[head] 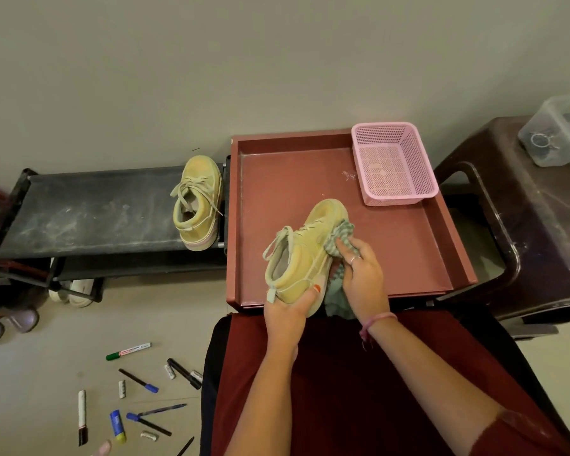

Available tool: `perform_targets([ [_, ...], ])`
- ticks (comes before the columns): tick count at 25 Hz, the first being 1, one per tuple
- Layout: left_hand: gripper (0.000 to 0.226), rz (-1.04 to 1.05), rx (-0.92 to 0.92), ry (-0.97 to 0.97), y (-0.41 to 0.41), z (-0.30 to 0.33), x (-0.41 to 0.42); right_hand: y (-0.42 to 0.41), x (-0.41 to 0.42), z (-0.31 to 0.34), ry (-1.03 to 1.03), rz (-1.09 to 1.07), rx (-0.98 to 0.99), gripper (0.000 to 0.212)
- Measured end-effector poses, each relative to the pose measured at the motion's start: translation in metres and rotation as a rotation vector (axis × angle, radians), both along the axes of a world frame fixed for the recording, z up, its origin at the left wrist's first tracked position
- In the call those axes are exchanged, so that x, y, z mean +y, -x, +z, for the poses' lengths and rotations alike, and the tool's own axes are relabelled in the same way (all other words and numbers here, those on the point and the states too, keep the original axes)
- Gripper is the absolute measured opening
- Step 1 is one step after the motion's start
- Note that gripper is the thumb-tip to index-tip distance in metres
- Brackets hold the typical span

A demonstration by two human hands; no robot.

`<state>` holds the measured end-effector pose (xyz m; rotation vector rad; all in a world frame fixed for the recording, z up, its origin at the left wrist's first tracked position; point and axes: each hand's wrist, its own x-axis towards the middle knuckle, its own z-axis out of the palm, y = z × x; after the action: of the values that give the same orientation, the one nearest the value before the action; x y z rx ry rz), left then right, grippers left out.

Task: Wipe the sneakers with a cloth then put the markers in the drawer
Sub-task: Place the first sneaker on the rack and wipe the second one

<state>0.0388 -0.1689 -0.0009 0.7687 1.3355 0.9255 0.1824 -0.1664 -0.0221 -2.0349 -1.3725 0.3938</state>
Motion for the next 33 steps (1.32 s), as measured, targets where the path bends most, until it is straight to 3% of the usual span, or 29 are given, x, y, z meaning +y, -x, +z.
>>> perform_targets([
  [5,0.043,-0.02,-0.025,0.045,0.004,-0.005,0.002,-0.039,0.084,0.01,0.147,-0.019,-0.147,0.033],
  [9,0.044,-0.004,-0.046,0.094,0.004,-0.007,0.003,-0.053,0.121,0.018,0.309,0.105,-0.273,0.046],
  [12,0.046,0.025,-0.099,0.146,0.004,-0.011,0.006,-0.017,0.09,0.024,0.216,0.079,-0.271,0.052],
  [14,0.04,0.064,-0.137,0.156,0.003,-0.011,0.008,0.009,0.048,0.026,0.144,0.044,-0.167,0.062],
  [16,0.037,0.125,-0.222,0.162,0.002,-0.005,0.009,0.033,0.009,0.022,0.086,0.087,-0.078,0.064],
  [19,0.027,0.178,-0.336,0.181,0.0,0.004,0.008,0.042,-0.01,0.015,0.129,0.198,-0.094,0.062],
  [24,0.03,0.174,-0.38,0.218,0.002,0.005,0.009,-0.002,0.061,0.031,0.19,0.15,-0.222,0.058],
  [27,0.032,0.143,-0.342,0.218,0.003,0.002,0.009,-0.032,0.118,0.03,0.354,0.183,-0.326,0.048],
  [30,0.038,0.089,-0.279,0.184,0.006,-0.005,0.009,-0.05,0.151,0.033,0.573,0.245,-0.313,0.048],
  [33,0.048,0.083,-0.293,0.176,0.008,-0.012,0.01,-0.038,0.144,0.031,0.558,0.207,-0.311,0.049],
])
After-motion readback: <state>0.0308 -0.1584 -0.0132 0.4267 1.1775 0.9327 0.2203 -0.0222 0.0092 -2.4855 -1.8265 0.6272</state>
